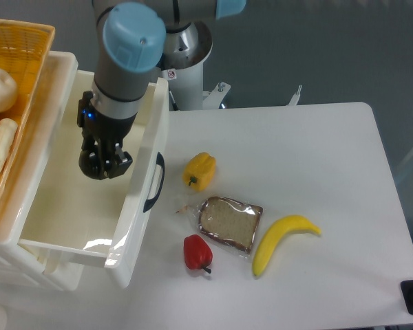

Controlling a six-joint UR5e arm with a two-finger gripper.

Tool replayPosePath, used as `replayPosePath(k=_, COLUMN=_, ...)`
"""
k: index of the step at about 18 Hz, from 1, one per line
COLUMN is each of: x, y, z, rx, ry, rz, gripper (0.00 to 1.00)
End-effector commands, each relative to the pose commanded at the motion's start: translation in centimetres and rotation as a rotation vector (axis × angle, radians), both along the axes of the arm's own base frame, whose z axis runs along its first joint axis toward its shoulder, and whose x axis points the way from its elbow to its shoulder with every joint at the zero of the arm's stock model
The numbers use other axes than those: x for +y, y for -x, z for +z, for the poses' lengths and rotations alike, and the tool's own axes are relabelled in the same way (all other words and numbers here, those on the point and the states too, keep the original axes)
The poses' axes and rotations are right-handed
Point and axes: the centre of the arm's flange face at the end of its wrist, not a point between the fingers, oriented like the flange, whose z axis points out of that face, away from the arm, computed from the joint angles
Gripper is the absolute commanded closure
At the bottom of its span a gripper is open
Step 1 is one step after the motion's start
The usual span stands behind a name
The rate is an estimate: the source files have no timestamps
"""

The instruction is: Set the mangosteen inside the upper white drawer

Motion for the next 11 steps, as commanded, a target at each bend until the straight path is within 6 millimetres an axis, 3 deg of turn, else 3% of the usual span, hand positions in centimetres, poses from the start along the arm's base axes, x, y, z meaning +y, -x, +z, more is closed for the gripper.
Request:
replayPosePath(k=2, x=0.26, y=-0.48, z=-0.51, rx=0.011, ry=0.014, rz=-0.011, gripper=0.6)
replayPosePath(k=5, x=0.51, y=-0.53, z=-1.04, rx=0.006, ry=0.021, rz=-0.016, gripper=0.4)
replayPosePath(k=7, x=0.55, y=-0.63, z=-1.03, rx=0.005, ry=0.02, rz=-0.019, gripper=0.19)
replayPosePath(k=11, x=0.49, y=-0.89, z=-0.44, rx=0.01, ry=0.01, rz=-0.022, gripper=0.01)
